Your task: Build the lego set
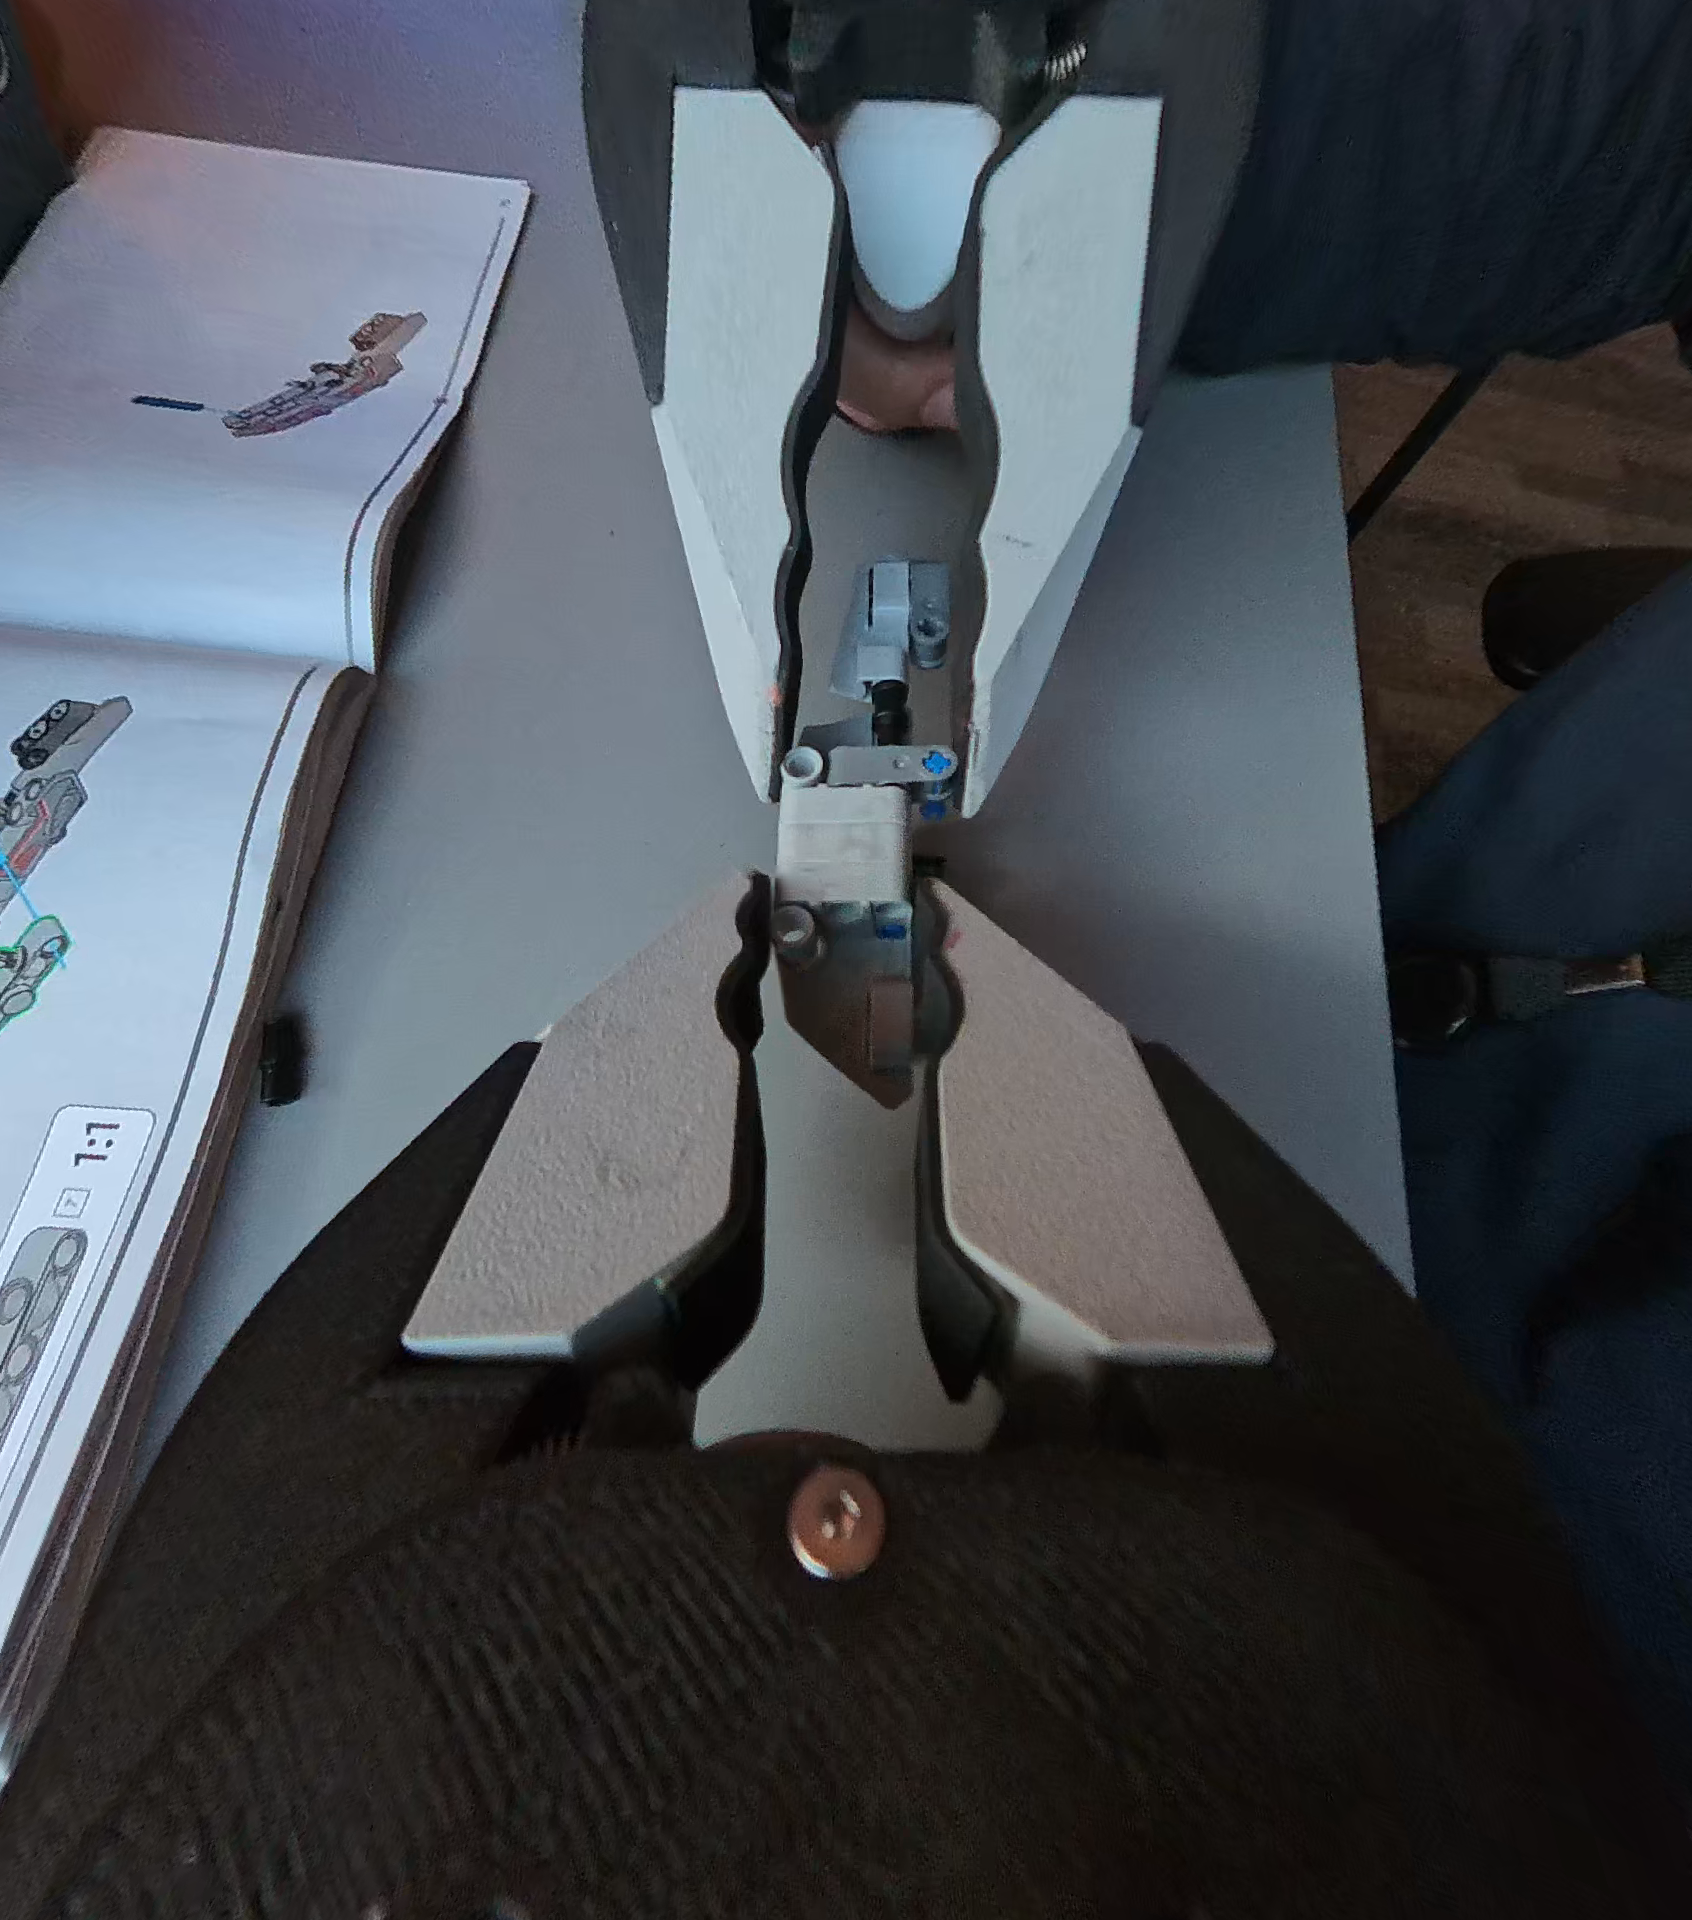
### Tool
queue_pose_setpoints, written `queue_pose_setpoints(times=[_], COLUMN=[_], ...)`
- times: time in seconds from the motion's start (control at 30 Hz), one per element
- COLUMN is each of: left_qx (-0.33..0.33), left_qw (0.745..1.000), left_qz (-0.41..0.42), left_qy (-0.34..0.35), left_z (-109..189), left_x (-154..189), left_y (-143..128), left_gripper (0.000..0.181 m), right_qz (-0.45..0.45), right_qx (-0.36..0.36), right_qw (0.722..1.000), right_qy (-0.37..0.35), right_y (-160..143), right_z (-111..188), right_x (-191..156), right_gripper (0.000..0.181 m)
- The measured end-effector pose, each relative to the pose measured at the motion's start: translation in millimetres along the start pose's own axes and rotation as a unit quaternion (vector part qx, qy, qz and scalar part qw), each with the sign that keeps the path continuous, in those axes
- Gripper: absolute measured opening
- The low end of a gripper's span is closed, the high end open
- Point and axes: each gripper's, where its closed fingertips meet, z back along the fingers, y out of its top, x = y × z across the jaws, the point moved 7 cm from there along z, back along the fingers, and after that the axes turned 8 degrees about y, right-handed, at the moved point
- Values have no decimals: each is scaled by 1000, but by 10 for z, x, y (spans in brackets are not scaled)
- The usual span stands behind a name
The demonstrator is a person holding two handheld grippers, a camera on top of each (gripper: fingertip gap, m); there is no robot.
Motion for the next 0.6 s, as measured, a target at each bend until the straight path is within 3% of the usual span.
queue_pose_setpoints(times=[0.03,0.3,0.6], left_qx=[0,9,5], left_qw=[1000,999,1000], left_qz=[-2,24,-5], left_qy=[0,-23,5], left_z=[-11,-22,-48], left_x=[5,1,4], left_y=[-1,0,-12], left_gripper=[24,26,23], right_qz=[0,6,-13], right_qx=[-1,-7,-11], right_qw=[1000,1000,1000], right_qy=[0,-4,-8], right_y=[-3,-22,-81], right_z=[3,2,35], right_x=[1,-8,3], right_gripper=[28,28,27])
